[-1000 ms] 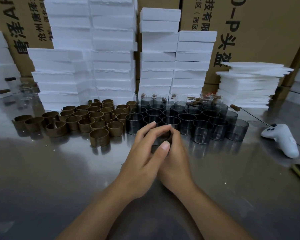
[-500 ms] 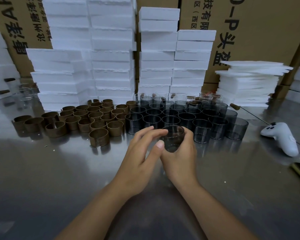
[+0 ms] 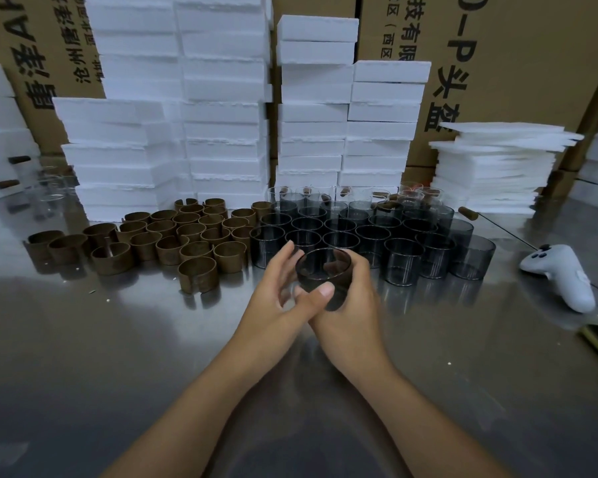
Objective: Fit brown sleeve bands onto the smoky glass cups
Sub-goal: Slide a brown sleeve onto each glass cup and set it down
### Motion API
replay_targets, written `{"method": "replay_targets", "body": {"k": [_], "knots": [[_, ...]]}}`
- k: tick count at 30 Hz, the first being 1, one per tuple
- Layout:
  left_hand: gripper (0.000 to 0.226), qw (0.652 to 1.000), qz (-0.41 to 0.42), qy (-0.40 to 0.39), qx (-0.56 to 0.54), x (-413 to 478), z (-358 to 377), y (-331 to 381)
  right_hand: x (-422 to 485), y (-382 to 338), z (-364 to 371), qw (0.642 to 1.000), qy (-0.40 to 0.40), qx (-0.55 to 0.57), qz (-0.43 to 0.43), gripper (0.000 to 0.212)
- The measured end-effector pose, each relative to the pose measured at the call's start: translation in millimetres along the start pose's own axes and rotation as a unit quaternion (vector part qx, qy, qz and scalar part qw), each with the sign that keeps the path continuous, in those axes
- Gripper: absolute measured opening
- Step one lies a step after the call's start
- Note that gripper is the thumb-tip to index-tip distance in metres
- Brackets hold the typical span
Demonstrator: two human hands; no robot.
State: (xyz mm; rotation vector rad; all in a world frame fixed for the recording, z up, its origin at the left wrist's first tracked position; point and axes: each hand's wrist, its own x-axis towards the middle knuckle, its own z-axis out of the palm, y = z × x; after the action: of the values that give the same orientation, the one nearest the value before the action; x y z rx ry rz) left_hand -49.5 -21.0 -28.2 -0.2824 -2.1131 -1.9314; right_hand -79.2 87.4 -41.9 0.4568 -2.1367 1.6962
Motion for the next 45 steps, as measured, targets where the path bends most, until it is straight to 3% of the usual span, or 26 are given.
{"method": "replay_targets", "body": {"k": [4, 9, 12, 14, 16, 18, 21, 24, 29, 36, 45], "knots": [[0.058, 1.000, 0.009, -0.013, -0.025, 0.3, -0.5, 1.1, -0.1, 1.7, 2.0, 1.000, -0.029, 0.003, -0.004, 0.065], [0.041, 0.999, 0.015, 0.025, -0.042, 1.6, -2.7, -0.9, 0.3, 4.1, 2.4, 0.996, -0.077, -0.019, 0.031, 0.085], [0.041, 0.997, 0.030, 0.062, -0.019, 3.9, -4.7, -2.9, 0.9, 4.1, 0.6, 0.989, -0.124, -0.072, 0.048, 0.098], [0.045, 0.995, 0.043, 0.087, 0.006, 5.6, -6.2, -3.9, 2.0, 3.4, -0.9, 0.986, -0.125, -0.093, 0.066, 0.089], [0.047, 0.993, 0.050, 0.101, 0.017, 6.6, -7.1, -4.5, 4.6, 2.0, -2.4, 0.990, -0.088, -0.081, 0.081, 0.061], [0.048, 0.994, 0.055, 0.096, 0.017, 6.8, -7.2, -4.6, 8.4, -3.5, -4.6, 0.992, -0.024, -0.001, 0.121, 0.033], [0.049, 0.995, 0.056, 0.073, 0.026, 5.6, -5.8, -5.5, 14.1, -12.5, -9.1, 0.965, 0.031, 0.161, 0.206, 0.023], [0.051, 0.996, 0.051, 0.051, 0.043, 2.8, -1.7, -6.6, 14.7, -18.6, -11.6, 0.910, 0.000, 0.295, 0.291, 0.024], [0.056, 0.996, 0.047, 0.042, 0.057, -1.3, 4.7, -6.6, 13.6, -23.5, -11.5, 0.843, -0.007, 0.404, 0.355, 0.024], [0.053, 0.999, 0.034, 0.036, -0.001, -2.8, 7.8, -3.8, 10.1, -29.4, -8.0, 0.787, -0.085, 0.482, 0.375, 0.041], [0.050, 0.998, 0.049, 0.025, -0.002, -1.8, 2.1, -1.1, 5.8, -33.3, -9.7, 0.782, -0.153, 0.442, 0.412, 0.061]]}}
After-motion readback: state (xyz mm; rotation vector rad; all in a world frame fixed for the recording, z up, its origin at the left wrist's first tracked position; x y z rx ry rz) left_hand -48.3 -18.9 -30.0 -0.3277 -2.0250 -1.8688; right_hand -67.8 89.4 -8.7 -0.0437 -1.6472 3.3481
